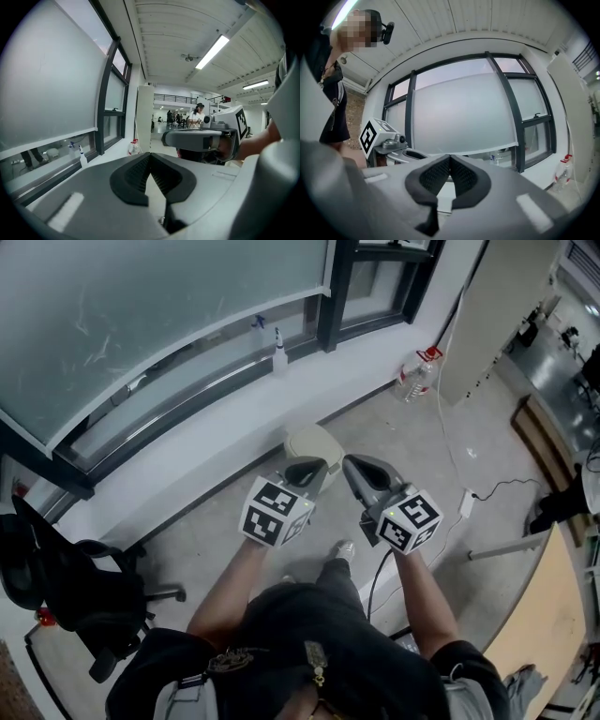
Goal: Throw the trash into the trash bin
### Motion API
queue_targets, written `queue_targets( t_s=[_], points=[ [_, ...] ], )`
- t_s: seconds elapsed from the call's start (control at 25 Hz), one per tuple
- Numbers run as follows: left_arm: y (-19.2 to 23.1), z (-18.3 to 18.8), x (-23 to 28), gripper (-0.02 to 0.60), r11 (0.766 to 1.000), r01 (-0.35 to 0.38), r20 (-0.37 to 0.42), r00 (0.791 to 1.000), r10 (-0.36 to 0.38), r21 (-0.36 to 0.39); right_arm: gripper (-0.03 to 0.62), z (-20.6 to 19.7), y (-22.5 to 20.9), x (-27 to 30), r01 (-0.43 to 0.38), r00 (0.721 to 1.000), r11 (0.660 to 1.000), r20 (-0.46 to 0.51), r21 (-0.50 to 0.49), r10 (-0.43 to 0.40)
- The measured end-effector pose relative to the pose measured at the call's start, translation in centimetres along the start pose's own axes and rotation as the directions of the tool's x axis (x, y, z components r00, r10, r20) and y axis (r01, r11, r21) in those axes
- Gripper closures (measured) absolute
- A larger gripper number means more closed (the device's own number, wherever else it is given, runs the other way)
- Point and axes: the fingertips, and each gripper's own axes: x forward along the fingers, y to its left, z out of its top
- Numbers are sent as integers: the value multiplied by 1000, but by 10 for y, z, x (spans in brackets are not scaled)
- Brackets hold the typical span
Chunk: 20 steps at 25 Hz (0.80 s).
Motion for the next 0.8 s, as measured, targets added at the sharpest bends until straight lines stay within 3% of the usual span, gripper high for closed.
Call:
queue_targets(
  t_s=[0.8],
  points=[
    [3,32,-20,580,1000,-8,89,996,7,5,591,29,16,2,1,1000,1000,17,-18,-1]
  ],
)
